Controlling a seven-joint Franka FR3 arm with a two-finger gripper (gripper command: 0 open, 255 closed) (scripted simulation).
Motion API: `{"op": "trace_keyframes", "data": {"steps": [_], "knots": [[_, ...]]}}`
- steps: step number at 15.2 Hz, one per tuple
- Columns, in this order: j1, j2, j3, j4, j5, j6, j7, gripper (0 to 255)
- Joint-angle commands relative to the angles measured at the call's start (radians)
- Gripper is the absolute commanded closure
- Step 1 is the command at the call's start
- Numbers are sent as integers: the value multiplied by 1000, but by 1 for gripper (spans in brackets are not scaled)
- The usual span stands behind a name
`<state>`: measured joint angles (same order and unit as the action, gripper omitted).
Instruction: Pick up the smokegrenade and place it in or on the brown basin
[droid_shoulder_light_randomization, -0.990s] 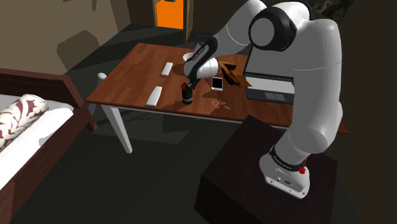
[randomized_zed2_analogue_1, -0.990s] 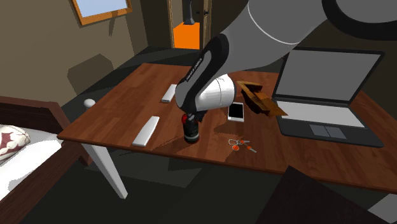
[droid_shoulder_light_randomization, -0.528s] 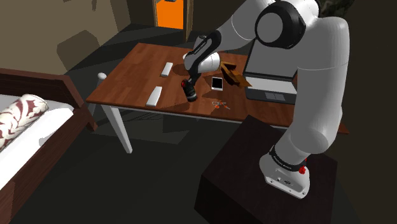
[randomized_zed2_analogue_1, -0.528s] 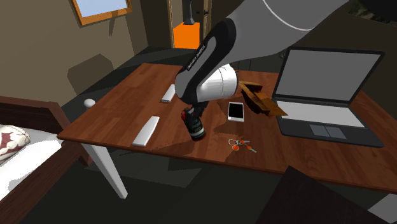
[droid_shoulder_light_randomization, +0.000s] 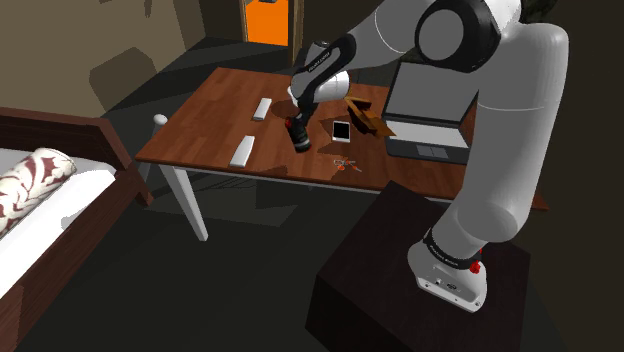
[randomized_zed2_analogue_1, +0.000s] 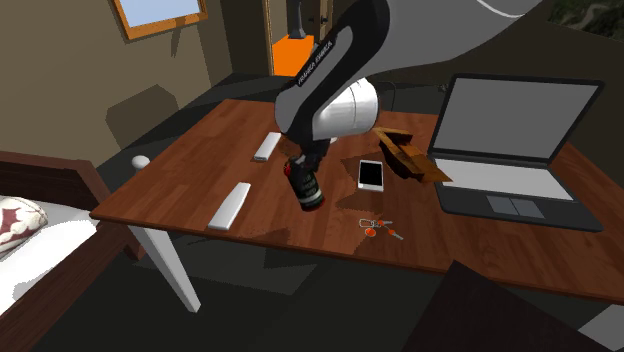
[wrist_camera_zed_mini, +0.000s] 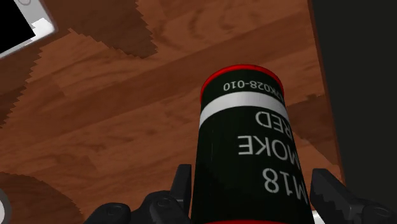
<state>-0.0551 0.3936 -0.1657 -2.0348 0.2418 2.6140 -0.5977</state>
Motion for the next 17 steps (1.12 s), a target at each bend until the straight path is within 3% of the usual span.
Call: {"op": "trace_keyframes", "data": {"steps": [1,17], "knots": [[5,-21,-6,1,-10,-22,9,255],[25,-153,-37,50,-76,-198,64,255]]}}
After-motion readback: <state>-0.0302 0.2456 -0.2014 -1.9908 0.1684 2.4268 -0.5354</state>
